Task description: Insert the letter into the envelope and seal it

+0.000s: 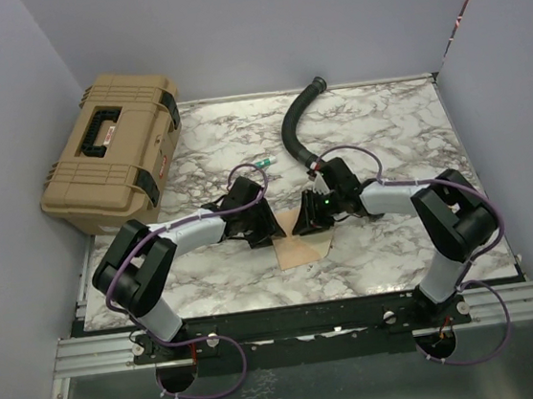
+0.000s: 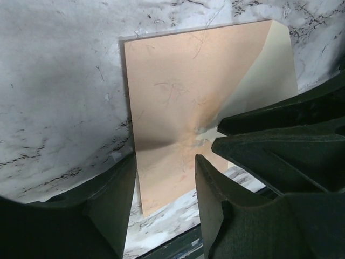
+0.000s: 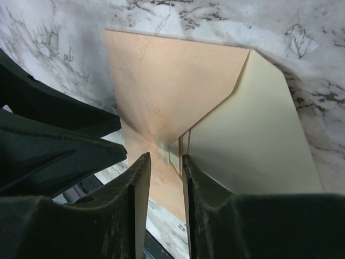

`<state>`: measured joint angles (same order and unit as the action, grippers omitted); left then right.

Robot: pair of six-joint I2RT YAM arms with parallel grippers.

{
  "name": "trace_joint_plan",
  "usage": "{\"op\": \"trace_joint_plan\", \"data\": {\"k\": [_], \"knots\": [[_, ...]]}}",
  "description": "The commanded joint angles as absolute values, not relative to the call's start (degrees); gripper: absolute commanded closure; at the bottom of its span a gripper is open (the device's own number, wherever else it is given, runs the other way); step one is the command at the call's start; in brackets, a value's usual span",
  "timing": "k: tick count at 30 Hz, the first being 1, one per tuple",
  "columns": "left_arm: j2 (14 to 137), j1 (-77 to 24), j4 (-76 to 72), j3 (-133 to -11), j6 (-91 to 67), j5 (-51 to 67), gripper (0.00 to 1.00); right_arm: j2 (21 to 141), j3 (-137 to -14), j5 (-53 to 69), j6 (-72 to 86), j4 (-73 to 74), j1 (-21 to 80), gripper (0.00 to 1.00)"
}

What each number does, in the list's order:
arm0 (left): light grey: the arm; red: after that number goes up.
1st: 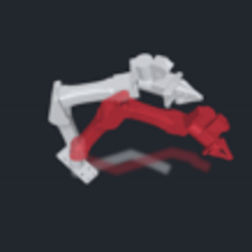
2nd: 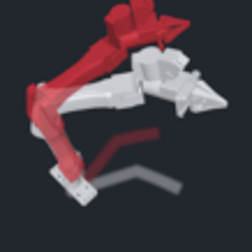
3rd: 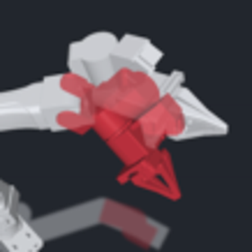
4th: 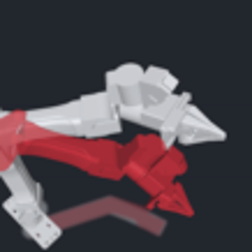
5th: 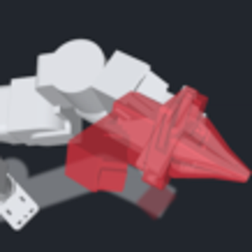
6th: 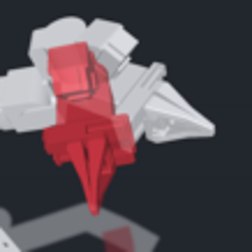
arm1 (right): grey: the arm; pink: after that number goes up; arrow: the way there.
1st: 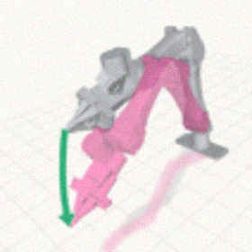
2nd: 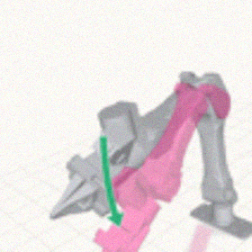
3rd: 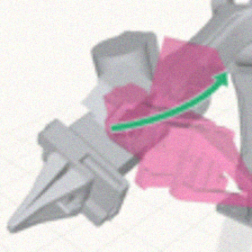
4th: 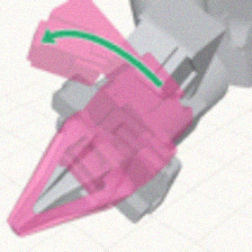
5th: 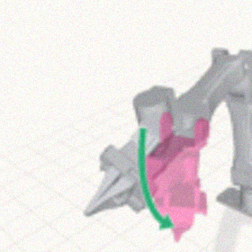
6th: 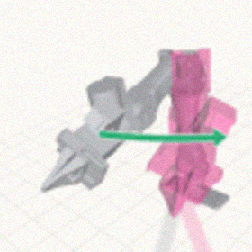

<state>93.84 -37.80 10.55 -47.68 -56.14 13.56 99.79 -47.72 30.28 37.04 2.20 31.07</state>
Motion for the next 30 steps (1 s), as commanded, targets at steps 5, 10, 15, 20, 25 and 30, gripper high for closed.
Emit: {"op": "trace_joint_plan", "data": {"k": [5,10,15,20,25,30], "knots": [[87.50,-38.27,16.62,-47.63,-52.81,2.30,0.49,85.78,-49.81,18.97,34.30,10.84,31.08,0.58],[80.98,-38.29,18.98,-48.08,-51.04,-8.36,0.39,81.35,-50.72,9.47,31.18,14.88,30.75,0.49],[79.89,-37.61,18.31,-53.07,-43.79,-17.32,0.19,80.08,-53.43,2.03,28.86,17.97,30.61,0.47],[90.35,-36.82,17.83,-66.63,-24.71,-21.22,0.11,80.07,-55.94,2.04,25.88,19.38,30.36,0.46],[103.40,-34.17,18.03,-81.18,-9.66,-19.34,0.11,79.02,-56.45,1.74,24.29,20.49,29.58,0.45],[114.01,-31.22,18.99,-90.77,-1.42,-10.34,0.16,77.46,-57.16,3.03,22.57,20.97,28.55,0.44]]}}
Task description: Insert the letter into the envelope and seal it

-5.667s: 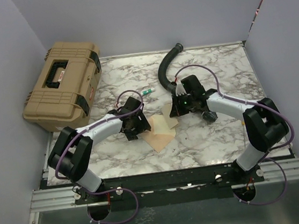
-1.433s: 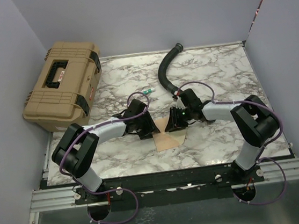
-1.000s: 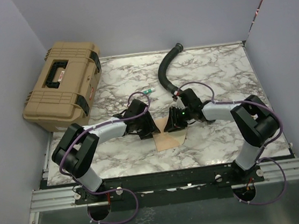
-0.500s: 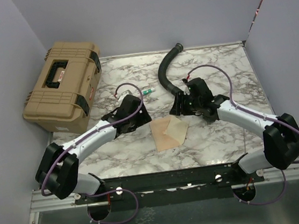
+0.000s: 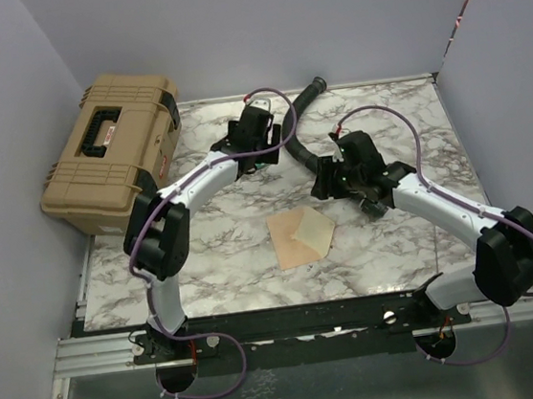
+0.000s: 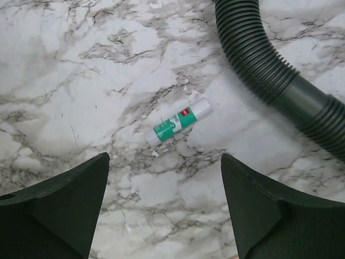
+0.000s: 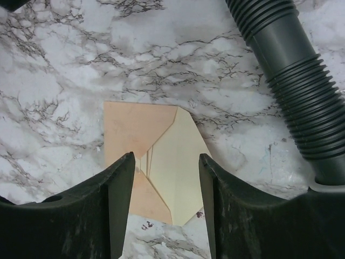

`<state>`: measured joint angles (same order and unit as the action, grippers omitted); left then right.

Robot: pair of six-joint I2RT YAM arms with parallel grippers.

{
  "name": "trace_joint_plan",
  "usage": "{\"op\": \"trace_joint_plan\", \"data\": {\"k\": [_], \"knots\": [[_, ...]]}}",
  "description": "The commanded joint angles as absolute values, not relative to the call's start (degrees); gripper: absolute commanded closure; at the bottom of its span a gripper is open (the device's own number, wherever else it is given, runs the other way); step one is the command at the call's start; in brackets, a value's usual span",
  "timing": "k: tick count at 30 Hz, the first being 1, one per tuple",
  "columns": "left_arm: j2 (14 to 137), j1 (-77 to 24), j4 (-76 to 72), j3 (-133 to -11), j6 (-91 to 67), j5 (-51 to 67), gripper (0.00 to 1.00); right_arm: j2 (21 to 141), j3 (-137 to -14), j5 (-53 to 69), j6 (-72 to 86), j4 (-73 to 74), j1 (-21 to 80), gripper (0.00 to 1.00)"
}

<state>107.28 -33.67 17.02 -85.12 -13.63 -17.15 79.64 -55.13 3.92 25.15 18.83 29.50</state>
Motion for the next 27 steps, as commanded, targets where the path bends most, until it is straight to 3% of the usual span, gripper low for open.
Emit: {"op": "trace_joint_plan", "data": {"k": [1,5,12,18,25,27], "knots": [[115.85,-30.50,19.26,-92.22,-0.45,-6.63,0.18,77.37,-57.31,3.07,22.52,21.19,28.37,0.44],[122.36,-28.53,22.36,-98.28,5.53,1.28,0.27,77.17,-57.32,2.55,23.07,21.38,27.97,0.44],[131.31,-27.08,29.01,-107.30,11.76,4.88,0.41,79.37,-58.59,2.57,23.31,21.40,27.37,0.44],[131.68,-26.87,32.47,-106.42,15.17,11.17,0.45,82.88,-61.80,2.58,22.92,22.38,26.83,0.43],[133.44,-26.89,32.09,-105.92,14.20,7.07,0.61,85.78,-63.23,4.22,22.92,22.12,26.24,0.44],[133.68,-26.85,30.82,-106.21,12.27,4.71,0.60,86.29,-63.43,4.60,22.90,21.98,26.04,0.44]]}}
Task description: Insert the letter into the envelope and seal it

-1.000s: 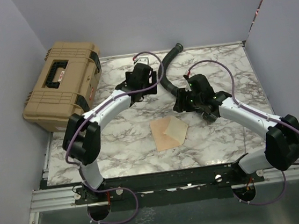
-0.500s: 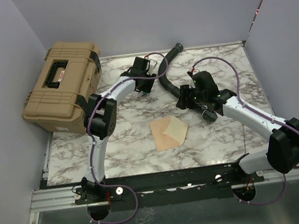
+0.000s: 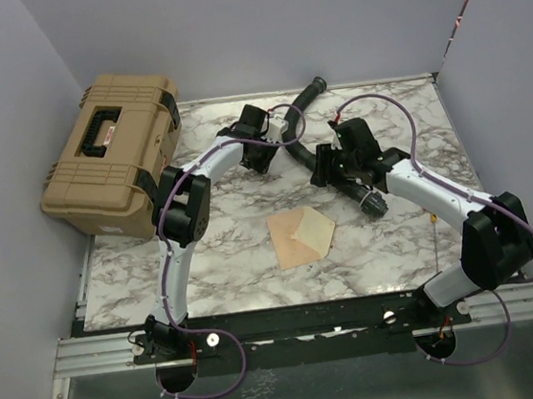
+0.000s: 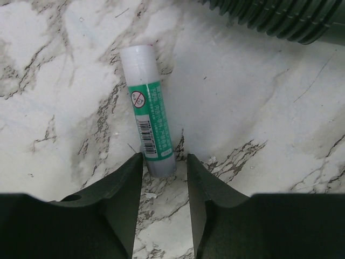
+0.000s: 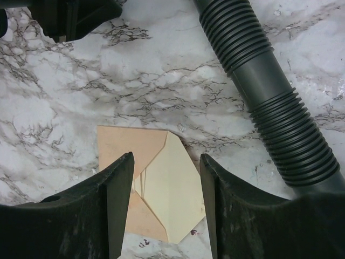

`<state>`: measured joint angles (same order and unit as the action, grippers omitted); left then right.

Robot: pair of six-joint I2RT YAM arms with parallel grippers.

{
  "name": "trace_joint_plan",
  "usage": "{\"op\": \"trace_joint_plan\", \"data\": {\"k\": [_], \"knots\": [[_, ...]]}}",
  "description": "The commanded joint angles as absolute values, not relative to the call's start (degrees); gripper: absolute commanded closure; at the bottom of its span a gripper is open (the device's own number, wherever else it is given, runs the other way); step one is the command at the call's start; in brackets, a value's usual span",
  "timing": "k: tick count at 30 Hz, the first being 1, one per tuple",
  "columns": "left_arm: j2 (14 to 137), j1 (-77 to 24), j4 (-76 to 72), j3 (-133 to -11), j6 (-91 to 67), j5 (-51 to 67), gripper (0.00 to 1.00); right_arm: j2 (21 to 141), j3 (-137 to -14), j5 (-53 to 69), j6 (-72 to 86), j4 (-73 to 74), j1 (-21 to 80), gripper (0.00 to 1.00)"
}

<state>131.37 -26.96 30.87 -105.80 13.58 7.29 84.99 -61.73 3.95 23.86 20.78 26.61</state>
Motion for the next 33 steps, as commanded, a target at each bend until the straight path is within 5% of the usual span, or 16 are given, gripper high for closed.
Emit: {"op": "trace_joint_plan", "data": {"k": [1,9,13,19,25,33], "knots": [[133.68,-26.89,29.91,-106.37,11.06,3.27,0.57,86.45,-63.52,4.77,22.93,21.93,25.90,0.44],[134.34,-26.98,25.93,-106.93,6.88,0.44,0.50,86.56,-62.54,6.05,23.68,21.12,25.02,0.44],[134.34,-26.99,25.93,-106.90,7.24,1.56,0.61,85.78,-61.58,6.19,24.27,21.09,24.71,0.44],[132.32,-26.98,26.03,-105.45,7.69,5.74,1.00,84.99,-61.33,7.16,25.52,21.37,24.04,0.44],[124.76,-26.98,26.06,-101.13,7.16,11.62,1.00,83.44,-62.78,19.39,27.27,23.04,19.63,0.49],[109.02,-29.59,25.99,-91.17,7.50,22.84,1.00,85.62,-66.73,36.26,29.58,19.24,16.52,0.21]]}}
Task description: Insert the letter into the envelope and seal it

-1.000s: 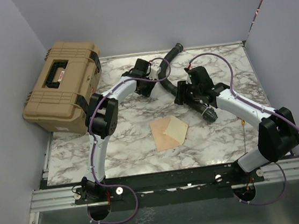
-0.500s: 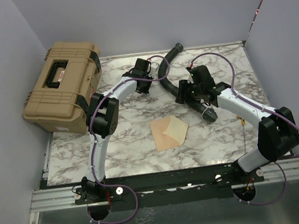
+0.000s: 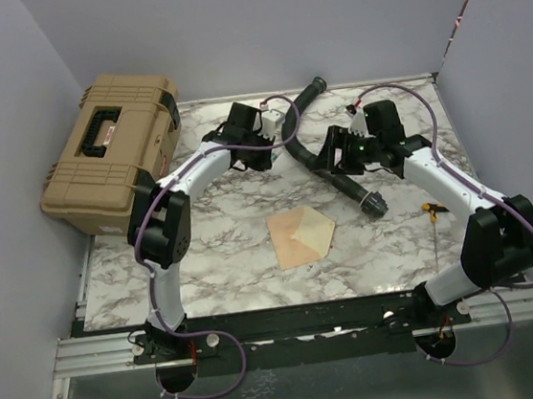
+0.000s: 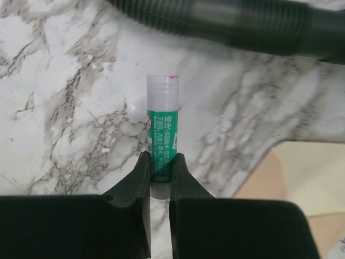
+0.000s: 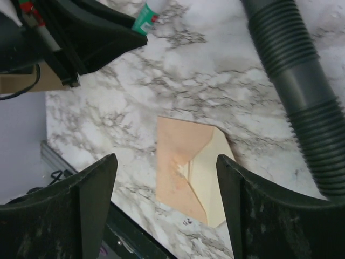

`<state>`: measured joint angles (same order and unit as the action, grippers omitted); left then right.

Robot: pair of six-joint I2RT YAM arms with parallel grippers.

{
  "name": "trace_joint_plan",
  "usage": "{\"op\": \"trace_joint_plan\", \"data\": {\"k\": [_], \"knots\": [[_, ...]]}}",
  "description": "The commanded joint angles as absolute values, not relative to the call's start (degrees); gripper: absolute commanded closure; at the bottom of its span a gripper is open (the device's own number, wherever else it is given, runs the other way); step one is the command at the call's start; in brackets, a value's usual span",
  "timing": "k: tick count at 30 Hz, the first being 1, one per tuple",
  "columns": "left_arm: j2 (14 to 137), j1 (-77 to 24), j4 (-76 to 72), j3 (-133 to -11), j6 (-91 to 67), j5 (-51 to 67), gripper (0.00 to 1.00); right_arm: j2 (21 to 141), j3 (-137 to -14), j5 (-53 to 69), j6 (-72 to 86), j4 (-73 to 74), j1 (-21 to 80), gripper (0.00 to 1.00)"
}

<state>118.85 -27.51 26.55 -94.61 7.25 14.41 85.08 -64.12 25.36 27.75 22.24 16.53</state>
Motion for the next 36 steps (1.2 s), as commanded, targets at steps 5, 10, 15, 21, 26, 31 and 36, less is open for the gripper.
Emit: {"op": "trace_joint_plan", "data": {"k": [5,10,15,21,26,31,36], "knots": [[101.76,-29.84,26.82,-86.11,9.22,28.58,1.00,90.46,-72.06,44.73,29.95,18.56,16.52,0.17],[96.14,-29.88,27.16,-83.42,9.29,34.95,1.00,92.98,-73.51,50.23,34.76,14.04,16.52,0.17],[93.18,-29.94,27.29,-82.45,9.40,37.29,1.00,93.46,-73.39,52.39,37.23,11.24,16.50,0.22],[93.33,-29.88,31.35,-84.10,12.27,42.04,1.00,94.21,-73.39,53.54,37.32,11.40,16.52,0.36],[94.19,-29.89,35.98,-85.83,15.17,42.66,1.00,93.80,-73.04,53.49,36.95,10.44,16.52,0.35],[93.87,-29.91,36.49,-86.42,15.30,43.04,1.00,94.37,-73.34,56.23,36.69,9.98,16.60,0.36],[93.87,-29.89,36.57,-86.98,15.30,43.11,1.00,94.79,-74.08,57.16,33.64,12.40,17.68,0.34]]}}
